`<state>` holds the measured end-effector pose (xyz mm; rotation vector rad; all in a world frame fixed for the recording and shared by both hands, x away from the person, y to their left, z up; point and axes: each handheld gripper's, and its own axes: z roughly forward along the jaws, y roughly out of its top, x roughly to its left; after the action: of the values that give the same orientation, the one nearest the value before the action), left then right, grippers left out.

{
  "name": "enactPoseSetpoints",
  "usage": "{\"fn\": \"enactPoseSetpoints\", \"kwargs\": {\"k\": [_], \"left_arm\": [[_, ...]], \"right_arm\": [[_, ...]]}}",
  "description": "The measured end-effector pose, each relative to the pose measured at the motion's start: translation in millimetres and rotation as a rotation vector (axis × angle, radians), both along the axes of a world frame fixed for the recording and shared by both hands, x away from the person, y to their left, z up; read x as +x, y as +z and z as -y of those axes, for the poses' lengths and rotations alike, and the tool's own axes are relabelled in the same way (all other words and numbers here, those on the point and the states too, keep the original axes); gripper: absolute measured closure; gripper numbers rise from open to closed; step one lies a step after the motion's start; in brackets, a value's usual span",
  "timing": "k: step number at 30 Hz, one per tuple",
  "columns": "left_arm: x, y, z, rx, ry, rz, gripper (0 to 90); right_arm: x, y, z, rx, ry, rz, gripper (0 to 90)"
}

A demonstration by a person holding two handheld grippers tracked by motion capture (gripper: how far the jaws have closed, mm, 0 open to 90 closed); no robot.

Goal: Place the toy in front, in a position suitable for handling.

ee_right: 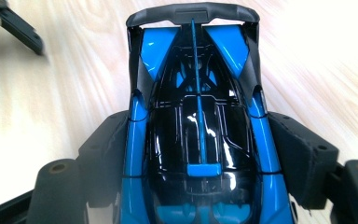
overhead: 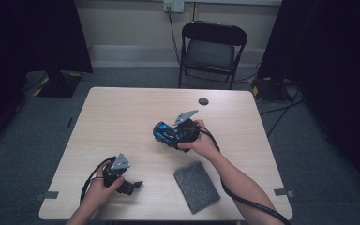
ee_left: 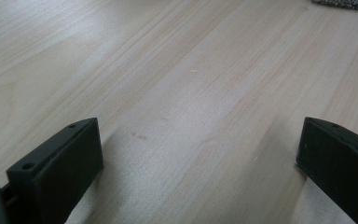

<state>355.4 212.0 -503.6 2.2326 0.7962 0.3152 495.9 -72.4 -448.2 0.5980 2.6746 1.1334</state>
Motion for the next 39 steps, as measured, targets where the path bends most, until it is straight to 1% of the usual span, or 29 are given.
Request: {"fn": "enactPoseSetpoints", "kwargs": {"k": [1,2,5,6,7,9,11,12,15,16,17,19,21,25,27,29,30,31,32,33,36,38,39], "left_arm": [[0.0,0.0,0.0,0.0,0.0,0.0,0.0],[0.0,0.0,0.0,0.0,0.0,0.0,0.0],[0.0,0.1,0.0,0.0,-0.001,-0.001,0.0],[0.0,0.0,0.0,0.0,0.0,0.0,0.0],[0.0,-0.1,0.0,0.0,0.001,0.0,0.0],[0.0,0.0,0.0,0.0,0.0,0.0,0.0],[0.0,0.1,-0.1,0.0,-0.001,-0.001,0.0],[0.0,0.1,-0.1,0.0,-0.001,-0.001,0.0],[0.0,0.0,0.0,0.0,0.0,0.0,0.0],[0.0,0.0,0.0,0.0,0.0,0.0,0.0],[0.0,0.0,0.0,0.0,0.0,0.0,0.0],[0.0,0.1,-0.1,0.0,-0.002,-0.002,0.0],[0.0,0.0,0.0,0.0,0.0,0.0,0.0],[0.0,0.0,0.0,0.0,0.0,0.0,0.0],[0.0,-0.1,0.0,0.0,0.0,0.0,0.0],[0.0,-0.1,0.0,0.0,0.0,0.0,0.0],[0.0,0.0,0.0,0.0,0.0,0.001,0.0],[0.0,0.0,0.0,0.0,0.0,0.0,0.0],[0.0,0.0,0.0,0.0,0.0,0.0,0.0],[0.0,0.0,0.0,0.0,0.0,0.001,0.0],[0.0,-0.1,0.0,0.0,0.0,0.0,0.0],[0.0,0.0,0.0,0.0,0.0,0.001,0.0],[0.0,0.0,0.0,0.0,0.0,0.001,0.0]], "right_arm": [[1.5,-1.5,9.5,-0.003,-0.022,-0.003,25.9],[1.5,-1.5,9.5,-0.003,-0.022,-0.003,25.9],[2.8,-3.4,20.6,-0.007,-0.052,-0.004,25.9],[3.4,-4.3,25.9,-0.009,-0.061,-0.006,25.9],[4.0,-6.1,34.0,-0.015,-0.082,-0.007,25.9],[4.5,-7.2,37.2,-0.014,-0.087,-0.01,25.9],[6.2,-11.5,50.5,-0.031,-0.12,-0.012,25.9],[6.2,-11.5,50.5,-0.031,-0.12,-0.012,25.9],[7.4,-15.8,58.6,-0.039,-0.146,-0.016,25.9],[8.0,-17.7,61.1,-0.039,-0.16,-0.024,25.9],[8.3,-19.1,62.6,-0.039,-0.165,-0.019,25.9],[8.9,-23.5,63.6,-0.036,-0.176,-0.022,25.9],[8.2,-26.6,62.2,-0.044,-0.178,-0.019,25.9],[7.5,-32.6,58.6,-0.042,-0.179,-0.025,25.9],[6.9,-37.6,54.2,-0.056,-0.168,-0.024,25.9],[6.8,-39.2,52.9,-0.056,-0.163,-0.021,25.9],[6.4,-40.9,50.8,-0.063,-0.16,-0.018,25.9],[6.4,-40.9,50.8,-0.063,-0.16,-0.018,25.9],[6.6,-41.4,50.7,-0.053,-0.163,-0.022,25.9],[6.2,-40.6,50.2,-0.043,-0.162,-0.016,26.9],[5.7,-40.0,49.7,-0.044,-0.162,-0.017,26.9],[4.3,-41.4,49.9,-0.059,-0.158,-0.004,27.0],[4.3,-41.4,49.9,-0.059,-0.158,-0.004,27.0]]}}
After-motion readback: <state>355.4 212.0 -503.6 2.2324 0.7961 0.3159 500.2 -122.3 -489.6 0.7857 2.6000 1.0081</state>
